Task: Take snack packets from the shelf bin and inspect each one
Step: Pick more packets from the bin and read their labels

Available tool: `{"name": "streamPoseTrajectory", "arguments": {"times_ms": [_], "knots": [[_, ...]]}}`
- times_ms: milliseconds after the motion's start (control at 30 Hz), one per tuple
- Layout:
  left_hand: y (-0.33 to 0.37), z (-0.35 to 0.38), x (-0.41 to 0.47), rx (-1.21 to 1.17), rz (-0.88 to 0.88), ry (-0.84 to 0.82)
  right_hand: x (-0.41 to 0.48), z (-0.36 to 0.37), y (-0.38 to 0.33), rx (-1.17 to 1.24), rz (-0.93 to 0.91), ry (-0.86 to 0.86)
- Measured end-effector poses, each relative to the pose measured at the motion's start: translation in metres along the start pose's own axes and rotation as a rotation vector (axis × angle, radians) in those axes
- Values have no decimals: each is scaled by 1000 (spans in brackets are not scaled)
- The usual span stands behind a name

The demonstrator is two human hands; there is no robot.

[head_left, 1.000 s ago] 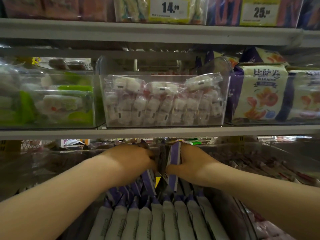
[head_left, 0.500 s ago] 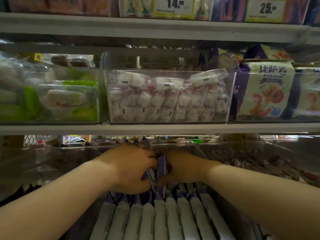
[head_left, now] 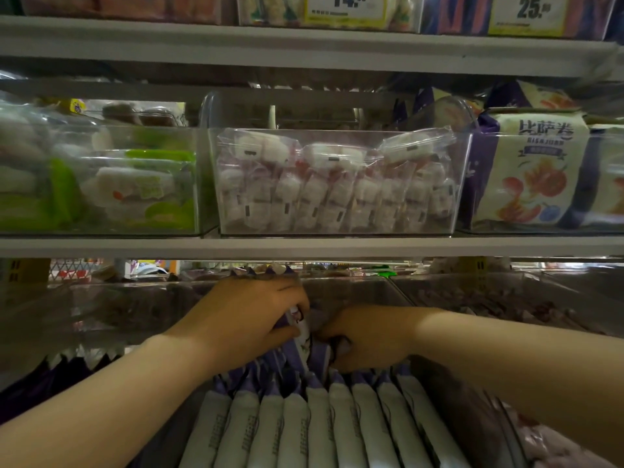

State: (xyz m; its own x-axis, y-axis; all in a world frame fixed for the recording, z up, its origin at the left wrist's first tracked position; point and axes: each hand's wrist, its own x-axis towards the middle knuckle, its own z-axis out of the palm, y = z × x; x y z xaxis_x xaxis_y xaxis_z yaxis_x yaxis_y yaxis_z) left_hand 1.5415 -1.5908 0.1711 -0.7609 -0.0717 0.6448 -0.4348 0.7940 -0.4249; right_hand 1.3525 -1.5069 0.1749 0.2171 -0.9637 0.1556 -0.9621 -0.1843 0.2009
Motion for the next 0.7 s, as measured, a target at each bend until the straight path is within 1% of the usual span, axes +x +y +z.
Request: {"name": "streamPoseTrajectory", "arguments": {"times_ms": [100,167,233,300,367,433,467,533,567,633,700], "knots": [[-1,3,0,-30,23,-32,5,11,2,-102,5,-71],[0,4,1,2,38,-64,12,9,2,-84,9,-108],[2,3,2,78,56,-78,15,1,4,-7,3,-135],[6,2,4,150,78,-69,8,-8,8,115,1,-66],[7,2,5,170,80,-88,-7,-15,15,228,-9,86],[6,2,5,176,56,-115,-24,-19,22,227,-13,188],[8,1,6,191,52,-118,-30,-20,25,166,8,201],[18,0,12,211,59,-114,-35,-21,29,-11,60,146],[24,1,17,212,76,-103,-36,-20,27,-56,52,95],[37,7,26,213,121,-102,-36,-17,20,-88,-3,-1],[41,14,32,238,147,-117,-32,-14,14,-78,-35,-39]]}}
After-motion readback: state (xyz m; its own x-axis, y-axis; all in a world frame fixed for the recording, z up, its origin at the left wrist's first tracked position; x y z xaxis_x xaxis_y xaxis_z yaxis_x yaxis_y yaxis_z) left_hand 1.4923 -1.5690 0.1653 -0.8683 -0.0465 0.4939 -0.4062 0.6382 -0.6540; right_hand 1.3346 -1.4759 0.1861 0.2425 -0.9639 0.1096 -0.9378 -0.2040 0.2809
